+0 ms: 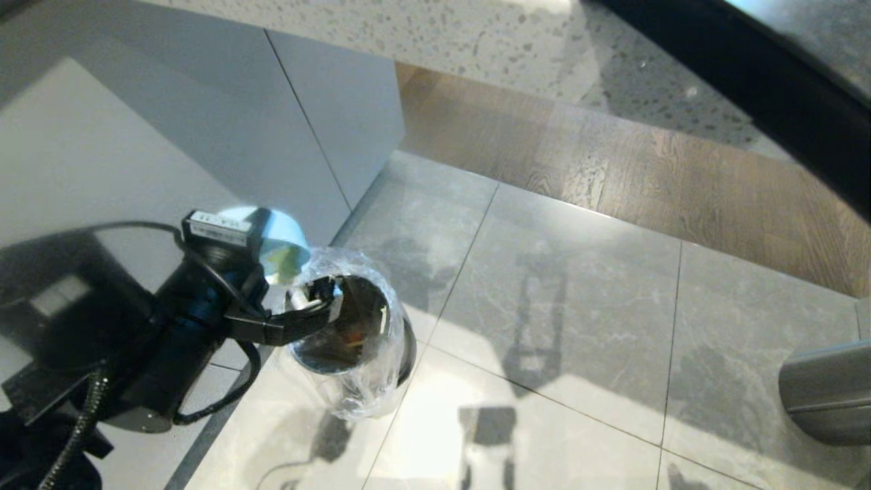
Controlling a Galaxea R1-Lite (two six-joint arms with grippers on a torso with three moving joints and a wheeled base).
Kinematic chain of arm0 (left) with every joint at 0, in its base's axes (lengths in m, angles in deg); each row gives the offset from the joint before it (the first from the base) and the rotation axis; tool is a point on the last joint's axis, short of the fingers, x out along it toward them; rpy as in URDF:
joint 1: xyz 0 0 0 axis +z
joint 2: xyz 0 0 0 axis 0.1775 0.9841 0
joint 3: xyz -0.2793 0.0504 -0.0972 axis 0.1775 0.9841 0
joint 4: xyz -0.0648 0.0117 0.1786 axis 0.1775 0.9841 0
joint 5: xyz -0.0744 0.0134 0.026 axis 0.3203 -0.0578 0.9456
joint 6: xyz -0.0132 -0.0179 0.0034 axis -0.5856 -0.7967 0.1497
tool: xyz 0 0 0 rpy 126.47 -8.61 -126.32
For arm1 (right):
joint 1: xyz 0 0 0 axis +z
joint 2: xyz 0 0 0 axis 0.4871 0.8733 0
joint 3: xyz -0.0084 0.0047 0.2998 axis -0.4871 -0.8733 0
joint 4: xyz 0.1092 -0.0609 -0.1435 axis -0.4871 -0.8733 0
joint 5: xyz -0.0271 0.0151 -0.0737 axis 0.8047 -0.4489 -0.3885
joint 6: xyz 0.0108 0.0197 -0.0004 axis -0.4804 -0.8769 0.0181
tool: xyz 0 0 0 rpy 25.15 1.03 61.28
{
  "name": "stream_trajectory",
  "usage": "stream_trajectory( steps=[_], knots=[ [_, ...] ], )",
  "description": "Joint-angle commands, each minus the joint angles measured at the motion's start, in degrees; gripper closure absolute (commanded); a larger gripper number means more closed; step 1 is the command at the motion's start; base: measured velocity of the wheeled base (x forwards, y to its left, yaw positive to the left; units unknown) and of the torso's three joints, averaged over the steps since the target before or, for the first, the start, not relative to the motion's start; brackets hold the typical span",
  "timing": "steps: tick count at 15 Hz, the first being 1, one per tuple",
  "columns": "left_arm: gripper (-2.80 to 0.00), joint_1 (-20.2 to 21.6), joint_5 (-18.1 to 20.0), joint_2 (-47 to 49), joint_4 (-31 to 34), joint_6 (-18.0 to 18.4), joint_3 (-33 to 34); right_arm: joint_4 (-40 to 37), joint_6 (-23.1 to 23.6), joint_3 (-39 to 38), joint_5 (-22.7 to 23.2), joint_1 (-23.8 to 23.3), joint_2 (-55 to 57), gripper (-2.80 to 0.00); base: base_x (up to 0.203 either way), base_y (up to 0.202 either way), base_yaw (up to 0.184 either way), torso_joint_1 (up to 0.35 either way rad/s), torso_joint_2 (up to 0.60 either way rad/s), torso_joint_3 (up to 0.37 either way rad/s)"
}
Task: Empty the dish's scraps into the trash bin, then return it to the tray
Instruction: Put the bowl back to the table
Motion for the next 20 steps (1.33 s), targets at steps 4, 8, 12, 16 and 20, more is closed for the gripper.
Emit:
stream_trajectory(
  steps=[4,8,12,16,20],
  knots=[
    [0.0,-5.29,13.13,-4.34,-13.17,23.82,-9.26,0.02,-0.03,0.0,-0.02,0.01,-0.02,0.0,0.0,0.0,0.0,0.0,0.0,0.0],
    [0.0,-9.11,13.89,-6.23,-13.73,28.42,-13.06,0.02,-0.03,0.0,-0.02,0.01,-0.02,0.0,0.0,0.0,0.0,0.0,0.0,0.0],
    [0.0,-10.0,13.89,-6.25,-13.67,28.36,-12.34,0.03,-0.03,0.0,-0.02,0.01,-0.02,0.0,0.0,0.0,0.0,0.0,0.0,0.0],
    [0.0,-10.37,13.68,-6.66,-13.77,28.0,-8.48,0.02,-0.03,0.0,-0.02,0.01,-0.02,0.0,0.0,0.0,0.0,0.0,0.0,0.0],
    [0.0,-10.28,10.37,-7.15,-13.76,27.84,-5.03,0.02,-0.03,0.0,-0.02,0.01,-0.02,0.0,0.0,0.0,0.0,0.0,0.0,0.0]
  ],
)
